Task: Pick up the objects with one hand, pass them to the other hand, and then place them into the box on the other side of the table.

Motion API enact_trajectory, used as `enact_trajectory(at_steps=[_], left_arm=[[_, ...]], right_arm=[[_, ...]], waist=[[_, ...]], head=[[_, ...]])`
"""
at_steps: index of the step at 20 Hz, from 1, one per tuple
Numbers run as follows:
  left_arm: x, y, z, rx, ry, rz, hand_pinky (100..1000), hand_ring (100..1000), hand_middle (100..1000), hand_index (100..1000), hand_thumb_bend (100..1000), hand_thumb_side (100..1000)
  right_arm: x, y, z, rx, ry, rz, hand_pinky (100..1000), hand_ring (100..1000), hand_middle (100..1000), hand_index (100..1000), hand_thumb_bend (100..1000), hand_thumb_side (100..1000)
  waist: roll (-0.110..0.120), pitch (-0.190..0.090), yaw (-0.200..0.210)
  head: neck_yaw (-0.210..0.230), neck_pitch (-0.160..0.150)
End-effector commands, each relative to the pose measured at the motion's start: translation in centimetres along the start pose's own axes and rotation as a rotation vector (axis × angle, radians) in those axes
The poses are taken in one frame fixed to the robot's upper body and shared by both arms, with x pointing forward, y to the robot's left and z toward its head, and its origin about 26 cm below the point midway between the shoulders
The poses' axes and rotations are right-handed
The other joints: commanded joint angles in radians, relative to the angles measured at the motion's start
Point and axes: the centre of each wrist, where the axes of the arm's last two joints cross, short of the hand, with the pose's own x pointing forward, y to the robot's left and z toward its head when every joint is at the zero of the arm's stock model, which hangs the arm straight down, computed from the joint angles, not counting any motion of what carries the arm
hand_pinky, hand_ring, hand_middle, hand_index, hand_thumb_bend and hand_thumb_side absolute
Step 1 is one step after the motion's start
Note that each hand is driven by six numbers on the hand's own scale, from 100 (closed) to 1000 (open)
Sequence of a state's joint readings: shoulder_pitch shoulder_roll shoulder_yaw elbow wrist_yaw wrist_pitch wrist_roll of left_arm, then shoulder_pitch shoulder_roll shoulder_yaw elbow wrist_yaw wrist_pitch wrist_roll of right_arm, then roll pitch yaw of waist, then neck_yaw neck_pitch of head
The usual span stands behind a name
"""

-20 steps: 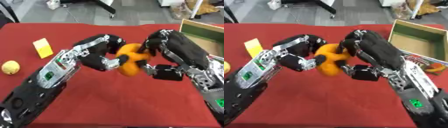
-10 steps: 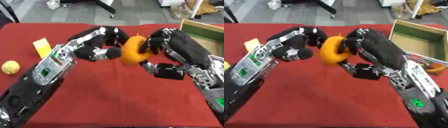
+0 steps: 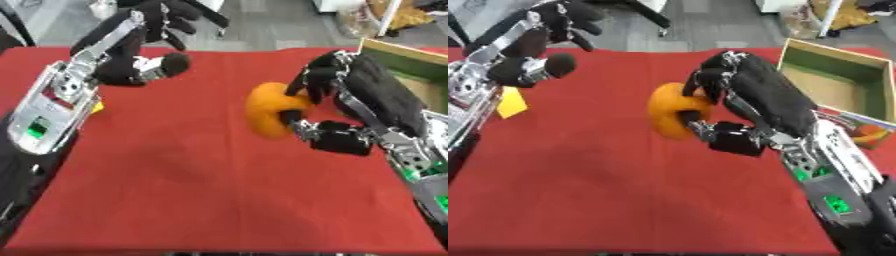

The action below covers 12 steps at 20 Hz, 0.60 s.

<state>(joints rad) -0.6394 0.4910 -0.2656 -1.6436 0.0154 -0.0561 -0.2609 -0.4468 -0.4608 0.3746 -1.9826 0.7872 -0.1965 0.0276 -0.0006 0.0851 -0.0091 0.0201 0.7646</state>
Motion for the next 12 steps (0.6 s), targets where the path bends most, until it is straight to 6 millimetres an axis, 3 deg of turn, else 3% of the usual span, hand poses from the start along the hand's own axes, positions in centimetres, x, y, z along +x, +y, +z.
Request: enact_trajectory(at_steps=[1, 7, 12], left_arm=[[-0.1, 2.2, 1.5, 0.105, 0.024, -0.046, 672, 770, 796, 822, 718, 684], [-1.9, 1.9, 4.6, 0.199, 0.099, -0.002, 652, 743, 769, 808, 702, 683], [-3.5, 0.9, 6.6, 0.252, 0.169, 0.031, 645, 731, 756, 801, 691, 682]], right_arm=[[-1.2, -1.9, 0.7, -0.044, 0.057, 0.066, 251, 350, 252, 317, 100, 100], [-5.3, -3.7, 3.3, -0.078, 0.286, 0.135, 266, 360, 254, 311, 100, 103], [-10.4, -4.6, 6.0, -0.104, 0.481, 0.216, 272, 360, 257, 312, 100, 100]], waist=[[0.000, -0.006, 0.003], [-0.003, -0.003, 0.016], [-0.003, -0.002, 0.028]], head=[[-0.008, 0.005], [-0.020, 0.005], [-0.035, 0.005]])
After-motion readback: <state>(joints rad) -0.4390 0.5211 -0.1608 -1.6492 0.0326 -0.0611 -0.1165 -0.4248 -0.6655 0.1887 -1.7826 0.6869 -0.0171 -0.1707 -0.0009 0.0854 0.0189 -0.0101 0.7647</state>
